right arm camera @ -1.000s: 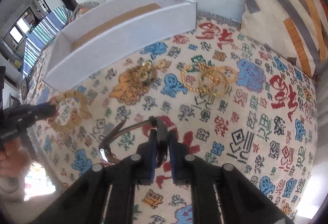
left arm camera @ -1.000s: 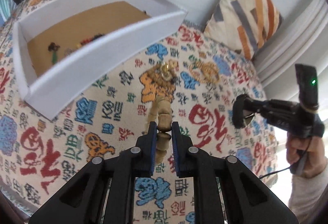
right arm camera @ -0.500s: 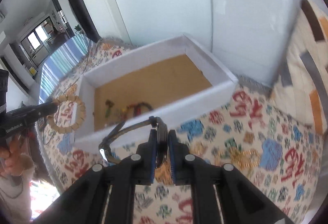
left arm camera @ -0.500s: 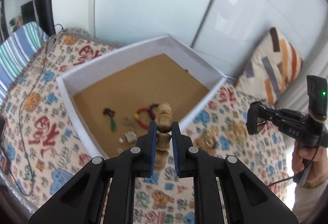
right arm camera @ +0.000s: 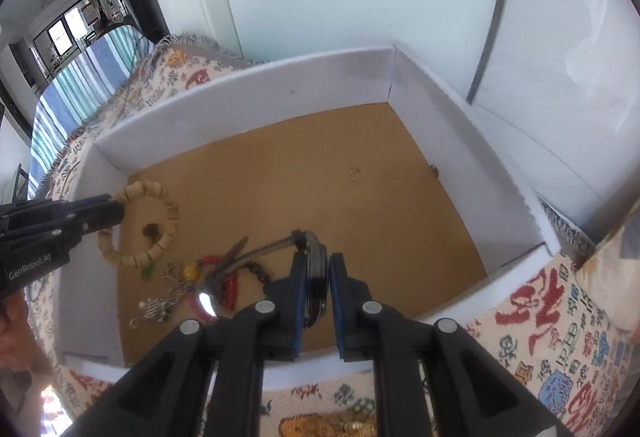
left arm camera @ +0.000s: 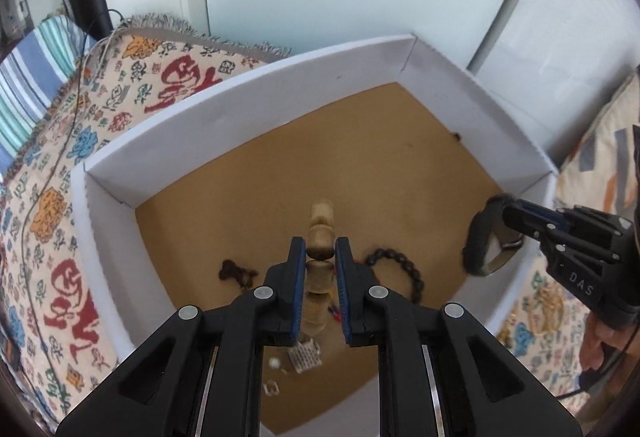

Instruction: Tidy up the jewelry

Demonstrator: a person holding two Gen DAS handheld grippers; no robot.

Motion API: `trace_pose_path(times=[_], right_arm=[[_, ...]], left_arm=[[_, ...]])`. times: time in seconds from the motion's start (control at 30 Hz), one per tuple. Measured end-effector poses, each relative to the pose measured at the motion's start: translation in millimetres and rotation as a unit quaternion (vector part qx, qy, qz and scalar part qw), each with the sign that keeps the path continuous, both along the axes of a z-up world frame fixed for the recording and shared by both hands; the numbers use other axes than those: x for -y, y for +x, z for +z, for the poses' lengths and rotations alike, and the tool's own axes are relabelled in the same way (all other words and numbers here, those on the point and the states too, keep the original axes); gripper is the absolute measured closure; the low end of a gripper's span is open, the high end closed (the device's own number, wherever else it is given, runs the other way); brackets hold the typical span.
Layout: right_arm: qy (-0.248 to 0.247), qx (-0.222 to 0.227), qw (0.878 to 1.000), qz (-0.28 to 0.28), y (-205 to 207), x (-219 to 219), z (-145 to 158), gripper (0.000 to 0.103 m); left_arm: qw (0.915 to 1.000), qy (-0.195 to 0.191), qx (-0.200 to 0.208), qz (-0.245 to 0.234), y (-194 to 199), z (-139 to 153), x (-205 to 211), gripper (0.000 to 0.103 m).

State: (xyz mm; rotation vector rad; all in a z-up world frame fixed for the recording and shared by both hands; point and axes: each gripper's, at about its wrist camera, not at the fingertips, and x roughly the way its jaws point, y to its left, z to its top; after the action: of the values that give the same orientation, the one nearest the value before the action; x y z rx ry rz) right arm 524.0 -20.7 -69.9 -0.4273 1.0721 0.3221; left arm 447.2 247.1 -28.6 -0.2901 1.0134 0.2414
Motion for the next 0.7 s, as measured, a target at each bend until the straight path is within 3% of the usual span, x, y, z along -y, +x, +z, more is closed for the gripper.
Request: trace_pose_path(times=[0.07, 0.13, 0.27, 0.37, 0.6, 0.7], right_arm=[[-0.001, 0.003, 1.0, -0.009, 3.3, 3.0, -8.0, 0.053], [0.008, 0.019, 1.0, -0.016, -0.4, 10.0, -4.8, 0.051], [0.009, 0.062, 0.998, -0.011, -29.0, 25.3, 19.9, 0.049], [0.001, 0.08, 0.997, -0.017, -64.7, 41.7, 37.7, 0.041], [-0.022, 0.064, 0.996, -0.058, -180.6, 91.0, 46.4, 0.04], [-0.001, 0.057, 0.995, -0.087, -229.6, 107.7, 47.3, 0.04]], left_arm=[[0.9999, 0.013, -0.006, 0.008, 2.4, -5.7, 1.2, 0.041], [0.9998, 0.019, 0.008, 0.006, -4.5, -0.4, 6.1, 0.03], [0.9984, 0.04, 0.034, -0.023, -32.5, 17.7, 23.1, 0.024], [0.9969, 0.029, 0.056, -0.047, -64.3, 31.2, 39.3, 0.017], [0.9908, 0.009, 0.074, -0.113, -144.1, 37.7, 95.2, 0.015], [0.9893, 0.014, 0.072, -0.126, -180.7, 24.9, 124.4, 0.015]])
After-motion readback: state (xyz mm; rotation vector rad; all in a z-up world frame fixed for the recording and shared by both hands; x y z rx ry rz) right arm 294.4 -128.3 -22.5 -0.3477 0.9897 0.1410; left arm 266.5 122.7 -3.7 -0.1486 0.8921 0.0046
